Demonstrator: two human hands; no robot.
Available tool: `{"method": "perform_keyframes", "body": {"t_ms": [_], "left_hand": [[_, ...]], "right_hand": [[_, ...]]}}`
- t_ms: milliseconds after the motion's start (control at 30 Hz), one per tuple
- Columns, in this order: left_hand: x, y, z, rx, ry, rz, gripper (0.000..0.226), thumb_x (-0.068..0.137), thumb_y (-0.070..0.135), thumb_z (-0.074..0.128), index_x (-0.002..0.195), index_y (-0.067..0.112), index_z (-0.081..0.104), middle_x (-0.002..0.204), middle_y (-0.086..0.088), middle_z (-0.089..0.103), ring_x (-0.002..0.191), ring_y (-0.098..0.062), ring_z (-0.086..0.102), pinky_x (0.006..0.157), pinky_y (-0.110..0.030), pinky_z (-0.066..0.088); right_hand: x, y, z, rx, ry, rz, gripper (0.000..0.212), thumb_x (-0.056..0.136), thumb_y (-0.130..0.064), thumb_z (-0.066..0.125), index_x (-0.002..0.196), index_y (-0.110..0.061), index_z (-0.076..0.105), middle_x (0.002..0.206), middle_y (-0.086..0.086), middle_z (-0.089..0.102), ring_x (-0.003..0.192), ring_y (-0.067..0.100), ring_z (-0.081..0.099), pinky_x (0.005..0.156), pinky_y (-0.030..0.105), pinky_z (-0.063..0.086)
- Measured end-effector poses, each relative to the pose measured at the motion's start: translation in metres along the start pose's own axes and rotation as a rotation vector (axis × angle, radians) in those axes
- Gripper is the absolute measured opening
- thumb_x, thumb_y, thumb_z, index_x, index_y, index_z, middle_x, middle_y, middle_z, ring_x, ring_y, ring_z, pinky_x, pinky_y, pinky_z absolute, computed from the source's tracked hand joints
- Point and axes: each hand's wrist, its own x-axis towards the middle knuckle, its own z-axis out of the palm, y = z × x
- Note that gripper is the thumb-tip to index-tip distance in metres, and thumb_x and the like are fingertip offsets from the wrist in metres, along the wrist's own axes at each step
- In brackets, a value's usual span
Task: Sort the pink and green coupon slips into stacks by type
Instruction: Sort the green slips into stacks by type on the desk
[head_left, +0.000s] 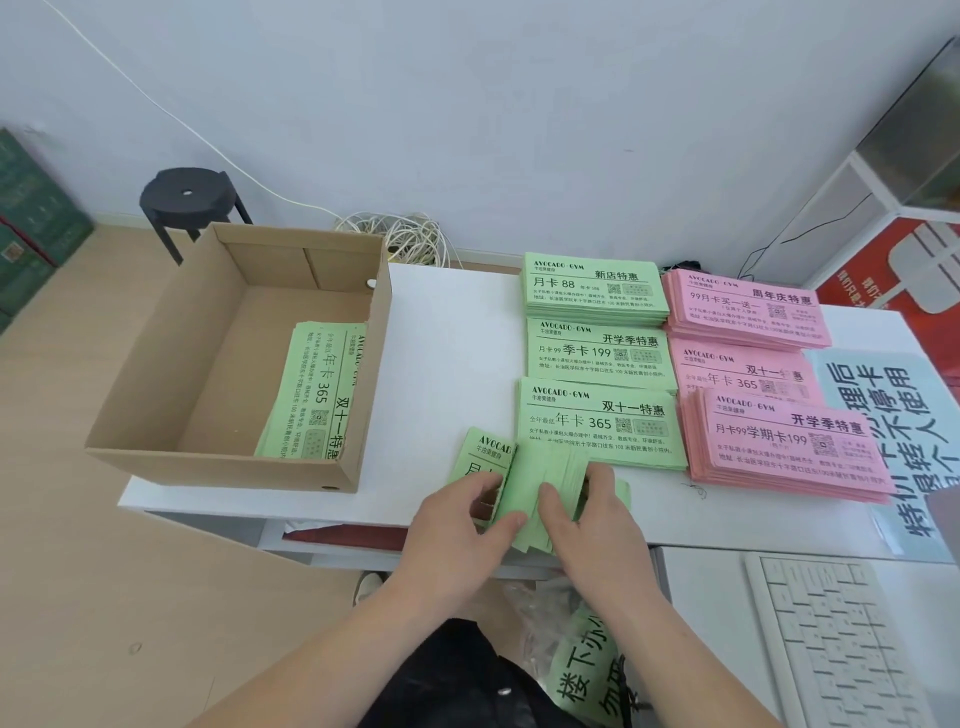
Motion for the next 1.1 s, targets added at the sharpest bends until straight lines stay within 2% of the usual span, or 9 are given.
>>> {"method": "perform_keyframes", "body": {"t_ms": [33,133,333,500,633,800,900,1000,1100], "left_hand": [[0.0,-0.001,-0.002,-0.009,0.008,-0.012,0.012,0.094,0.035,0.067,0.103,0.029,0.072,0.091,0.015,0.073,0.084,0.0,0.066,0.081,-0.028,0.057],[0.004,-0.007,-0.003,-0.105,0.082,-0.105,0.031,0.098,0.039,0.055,0.084,0.015,0.069,0.084,-0.006,0.073,0.076,-0.024,0.071,0.075,-0.047,0.062],[0.01,0.003,-0.009,-0.302,0.081,-0.257,0.027,0.103,0.013,0.055,0.086,0.007,0.075,0.083,-0.001,0.079,0.074,-0.018,0.077,0.069,-0.038,0.065],[0.012,0.003,-0.011,-0.282,0.081,-0.253,0.024,0.1,0.016,0.063,0.081,0.011,0.076,0.076,-0.002,0.077,0.071,-0.022,0.076,0.07,-0.043,0.065],[0.011,0.002,-0.007,-0.201,0.096,-0.188,0.023,0.085,0.04,0.074,0.072,0.02,0.073,0.073,-0.004,0.075,0.073,-0.029,0.074,0.071,-0.051,0.063],[0.01,0.001,-0.001,-0.145,0.155,-0.107,0.008,0.089,0.024,0.075,0.086,0.03,0.07,0.081,0.012,0.074,0.078,-0.013,0.071,0.075,-0.038,0.061],[0.009,0.002,-0.003,-0.017,0.2,-0.05,0.042,0.077,0.035,0.084,0.111,0.034,0.059,0.106,0.021,0.065,0.094,0.001,0.063,0.083,-0.027,0.056],[0.008,0.001,-0.004,0.272,0.256,0.026,0.085,0.066,0.053,0.086,0.137,0.031,0.045,0.134,0.016,0.041,0.118,-0.007,0.045,0.1,-0.03,0.043],[0.006,0.001,-0.004,0.374,0.304,0.181,0.071,0.071,0.054,0.083,0.132,0.027,0.057,0.136,0.012,0.044,0.121,-0.011,0.042,0.102,-0.032,0.039]], "right_hand": [[0.0,0.0,0.0,0.003,0.002,-0.005,0.028,0.097,-0.05,0.054,0.111,-0.029,0.042,0.092,-0.008,0.068,0.081,0.017,0.064,0.075,0.04,0.054],[0.001,-0.001,0.0,0.014,0.006,-0.006,0.027,0.098,-0.046,0.054,0.113,-0.026,0.042,0.089,-0.007,0.068,0.077,0.015,0.065,0.073,0.041,0.055],[0.002,0.002,-0.001,0.036,-0.003,0.014,0.027,0.099,-0.043,0.051,0.116,-0.024,0.041,0.093,-0.005,0.067,0.078,0.018,0.066,0.073,0.042,0.056],[0.001,0.003,0.0,0.029,-0.003,-0.002,0.026,0.1,-0.042,0.051,0.115,-0.024,0.042,0.091,-0.006,0.067,0.077,0.015,0.065,0.07,0.039,0.054],[0.002,0.003,0.001,0.026,0.001,-0.002,0.029,0.099,-0.045,0.051,0.117,-0.024,0.042,0.092,-0.007,0.067,0.079,0.015,0.066,0.074,0.042,0.056],[0.003,0.004,0.001,0.024,0.007,-0.009,0.03,0.099,-0.043,0.052,0.118,-0.023,0.041,0.092,-0.006,0.067,0.079,0.016,0.066,0.072,0.041,0.056],[0.003,0.005,0.002,0.022,0.012,-0.015,0.027,0.099,-0.041,0.052,0.115,-0.023,0.041,0.091,-0.006,0.067,0.077,0.016,0.066,0.069,0.04,0.056],[0.004,0.005,0.002,0.022,0.008,-0.018,0.024,0.099,-0.04,0.052,0.113,-0.023,0.042,0.085,-0.005,0.068,0.071,0.014,0.066,0.065,0.039,0.055],[0.004,0.006,0.002,0.023,0.006,-0.022,0.024,0.099,-0.041,0.052,0.114,-0.024,0.042,0.087,-0.007,0.068,0.072,0.013,0.066,0.067,0.04,0.056]]}}
